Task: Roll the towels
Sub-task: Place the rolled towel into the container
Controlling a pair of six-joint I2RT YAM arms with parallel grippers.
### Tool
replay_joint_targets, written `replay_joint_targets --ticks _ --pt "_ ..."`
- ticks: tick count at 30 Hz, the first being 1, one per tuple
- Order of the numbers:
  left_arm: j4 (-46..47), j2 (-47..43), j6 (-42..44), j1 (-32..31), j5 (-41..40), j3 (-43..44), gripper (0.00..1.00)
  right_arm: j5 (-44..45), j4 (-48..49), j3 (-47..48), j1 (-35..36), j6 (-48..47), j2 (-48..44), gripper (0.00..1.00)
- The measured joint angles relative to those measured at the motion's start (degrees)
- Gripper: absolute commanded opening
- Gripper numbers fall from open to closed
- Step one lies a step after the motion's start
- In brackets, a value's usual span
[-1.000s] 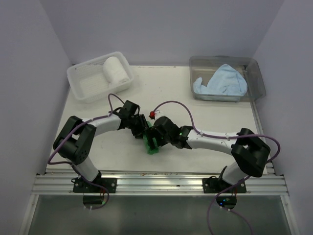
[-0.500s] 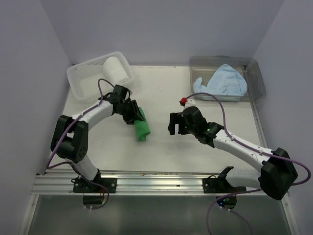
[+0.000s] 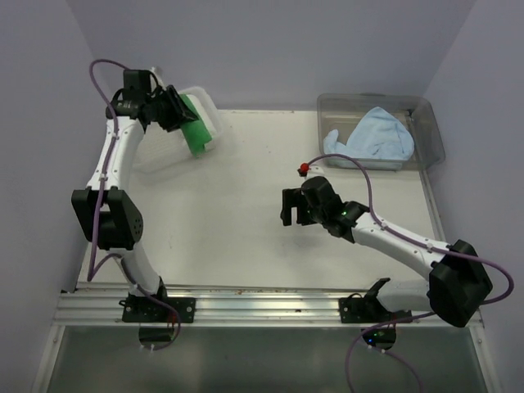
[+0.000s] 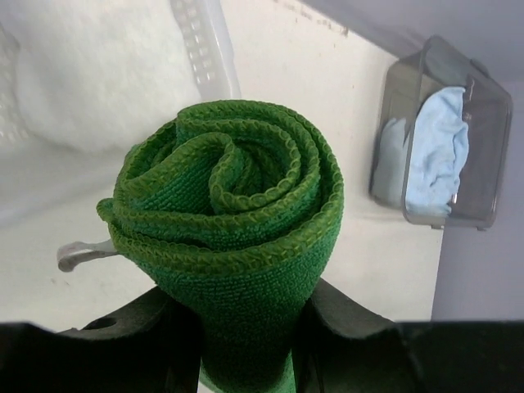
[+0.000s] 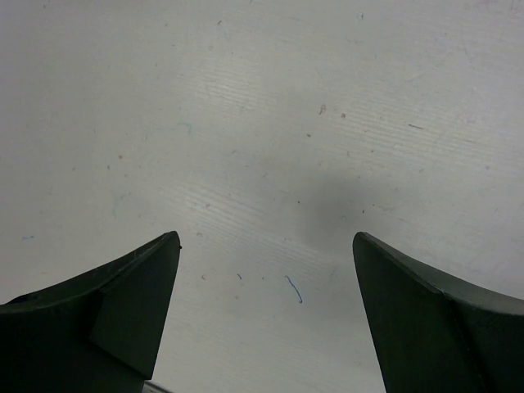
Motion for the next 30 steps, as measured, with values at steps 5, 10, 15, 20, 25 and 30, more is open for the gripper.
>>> replay_joint_targets --ticks 5,10,15,20,25,30 --pt "-2.3 11.2 3.5 5.2 2.4 16.7 0.23 -0.1 -0.5 0.9 0.0 0.5 0.8 0.9" --pt "-2.3 22.0 5.4 10.1 5.8 26.5 0.23 -0.2 -0.9 1.3 -0.1 1.0 1.1 0.9" --pt "-1.7 28.9 5.9 14.4 10.5 27.5 0.23 -0.5 -1.2 2.5 -0.1 1.2 3.6 0.89" --pt "-1.3 35.3 7.2 16.6 13.3 29.4 0.23 -1.6 -1.5 3.5 -0.1 1.4 6.4 0.89" --pt "-0.8 39.8 8.2 16.6 14.7 29.8 0.23 -2.0 -1.6 5.0 -0.1 1.4 8.2 0.89" --pt "-0.3 40.7 9.7 16.3 14.9 28.5 0.23 -3.1 -1.6 5.5 -0.1 1.5 9.1 0.89"
